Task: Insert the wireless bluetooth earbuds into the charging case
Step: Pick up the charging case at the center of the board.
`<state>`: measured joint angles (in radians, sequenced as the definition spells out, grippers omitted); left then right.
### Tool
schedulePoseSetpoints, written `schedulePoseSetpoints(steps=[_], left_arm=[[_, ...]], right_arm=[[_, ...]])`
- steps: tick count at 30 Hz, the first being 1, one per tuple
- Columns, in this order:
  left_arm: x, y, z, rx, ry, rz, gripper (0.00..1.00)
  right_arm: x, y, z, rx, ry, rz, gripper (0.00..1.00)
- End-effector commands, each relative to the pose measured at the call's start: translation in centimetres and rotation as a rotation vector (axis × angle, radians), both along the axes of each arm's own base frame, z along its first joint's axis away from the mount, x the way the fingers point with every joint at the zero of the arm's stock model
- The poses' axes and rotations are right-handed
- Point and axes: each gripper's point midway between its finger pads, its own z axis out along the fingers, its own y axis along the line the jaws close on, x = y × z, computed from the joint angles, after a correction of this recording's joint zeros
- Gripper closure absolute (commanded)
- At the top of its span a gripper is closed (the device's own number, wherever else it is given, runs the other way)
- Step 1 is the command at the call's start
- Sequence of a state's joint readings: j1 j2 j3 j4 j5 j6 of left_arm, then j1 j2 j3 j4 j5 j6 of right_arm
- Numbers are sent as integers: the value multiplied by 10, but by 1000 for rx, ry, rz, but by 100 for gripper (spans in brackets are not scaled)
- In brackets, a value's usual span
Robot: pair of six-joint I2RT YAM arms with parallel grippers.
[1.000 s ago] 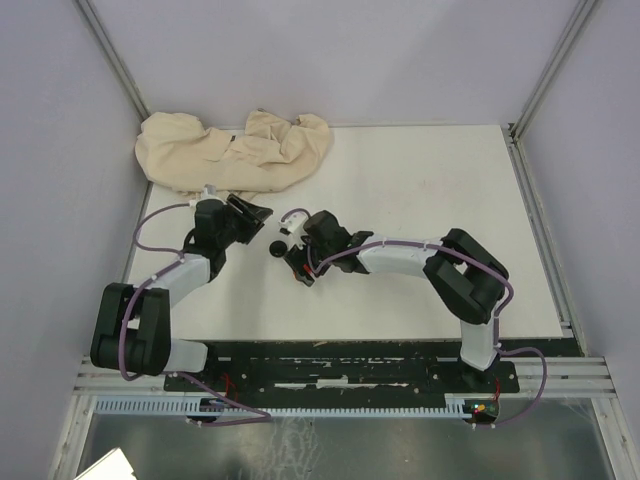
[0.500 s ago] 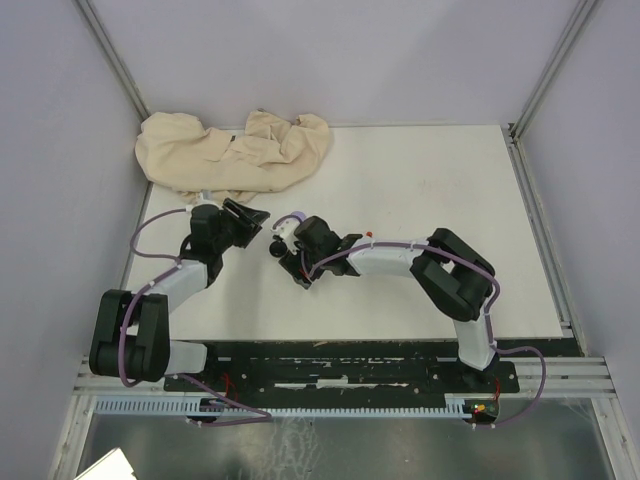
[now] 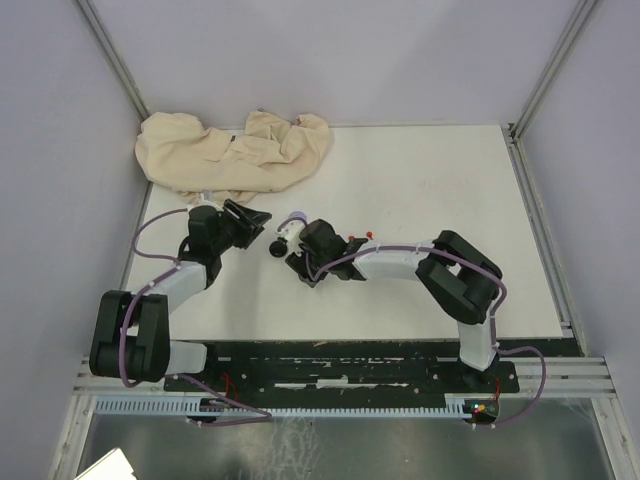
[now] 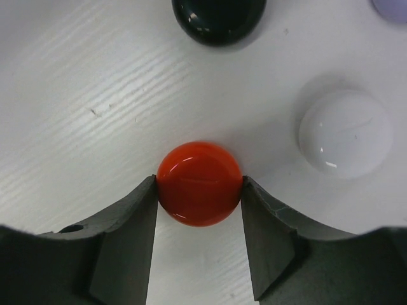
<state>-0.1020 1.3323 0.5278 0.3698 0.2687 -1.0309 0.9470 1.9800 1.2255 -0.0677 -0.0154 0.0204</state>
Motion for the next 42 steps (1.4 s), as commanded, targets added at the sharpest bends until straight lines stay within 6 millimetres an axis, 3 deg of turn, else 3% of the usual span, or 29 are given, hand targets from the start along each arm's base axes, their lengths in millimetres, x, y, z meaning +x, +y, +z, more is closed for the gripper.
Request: schedulePoseSetpoints(steps=[1,4,9,12,16,25,42], left_arm=[[5,-24,41,-110,-118,-125,41],[1,-44,57,-172,-172,-231,41],[-10,-81,64,-166,-199,-386,42],[-20,-105,66,-190,-214,-479,42],[-28,-122,65,-209,-225,-531,43],[-46,-144,61,-193,-239,-626,43],[-67,-154,43,-166,-193,-698,45]], right_arm=[[11,-2,66,163,-165,-23,76],[10,-11,94,264,-197,-10,77],[6,-32,124,362,-188,25,77],[7,-46,131,373,-173,28,77],[10,-58,136,377,-147,27,78],[12,-65,137,380,-119,30,78],[16,-65,143,391,-125,24,78]])
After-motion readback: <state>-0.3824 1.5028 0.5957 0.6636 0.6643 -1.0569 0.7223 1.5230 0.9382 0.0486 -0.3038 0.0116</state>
